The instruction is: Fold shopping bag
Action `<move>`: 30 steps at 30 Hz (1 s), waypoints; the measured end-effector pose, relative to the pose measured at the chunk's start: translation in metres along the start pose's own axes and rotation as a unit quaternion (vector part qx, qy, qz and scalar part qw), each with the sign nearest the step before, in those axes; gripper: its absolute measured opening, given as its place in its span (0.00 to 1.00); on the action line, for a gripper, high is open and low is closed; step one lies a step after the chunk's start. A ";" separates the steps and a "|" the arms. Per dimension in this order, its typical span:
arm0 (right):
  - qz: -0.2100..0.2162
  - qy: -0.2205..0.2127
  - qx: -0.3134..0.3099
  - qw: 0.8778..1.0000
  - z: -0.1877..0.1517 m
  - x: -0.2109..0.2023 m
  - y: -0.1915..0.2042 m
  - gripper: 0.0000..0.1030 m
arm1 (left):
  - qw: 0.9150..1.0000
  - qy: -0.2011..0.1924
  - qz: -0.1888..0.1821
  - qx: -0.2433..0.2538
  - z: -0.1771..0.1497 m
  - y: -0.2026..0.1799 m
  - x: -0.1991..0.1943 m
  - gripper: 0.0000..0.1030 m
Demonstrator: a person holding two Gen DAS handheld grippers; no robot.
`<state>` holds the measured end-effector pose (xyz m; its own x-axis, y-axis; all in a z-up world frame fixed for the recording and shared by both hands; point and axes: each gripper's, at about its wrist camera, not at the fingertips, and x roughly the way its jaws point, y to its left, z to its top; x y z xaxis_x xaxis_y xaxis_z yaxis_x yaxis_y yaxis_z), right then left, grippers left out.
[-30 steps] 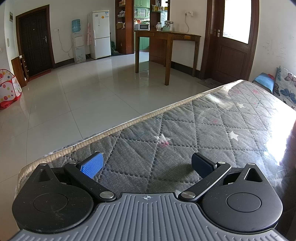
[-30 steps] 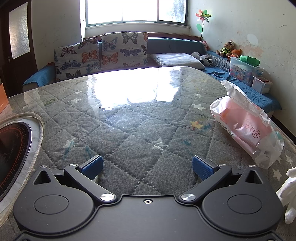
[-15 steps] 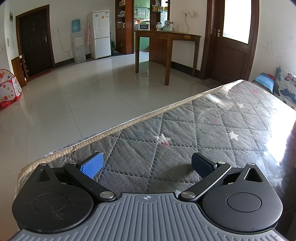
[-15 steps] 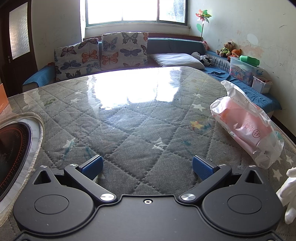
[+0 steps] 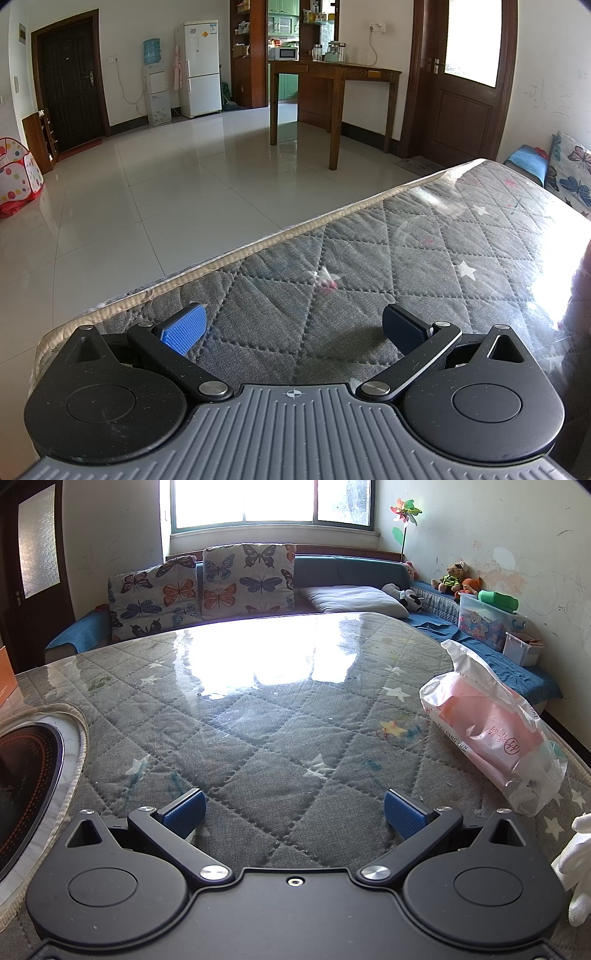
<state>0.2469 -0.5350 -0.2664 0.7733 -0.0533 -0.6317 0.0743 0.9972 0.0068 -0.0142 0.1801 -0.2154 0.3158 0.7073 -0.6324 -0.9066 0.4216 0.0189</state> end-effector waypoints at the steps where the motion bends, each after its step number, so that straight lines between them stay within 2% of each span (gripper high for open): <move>1: 0.000 0.000 0.000 1.000 0.000 0.000 -0.001 1.00 | 1.000 0.000 0.000 0.000 0.000 0.000 0.000 1.00; 30: 0.000 0.000 0.000 1.000 0.000 -0.001 -0.002 1.00 | 1.000 0.000 0.000 0.000 0.000 0.000 0.001 1.00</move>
<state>0.2462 -0.5372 -0.2660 0.7733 -0.0534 -0.6318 0.0744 0.9972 0.0068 -0.0145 0.1806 -0.2160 0.3155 0.7074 -0.6325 -0.9067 0.4213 0.0189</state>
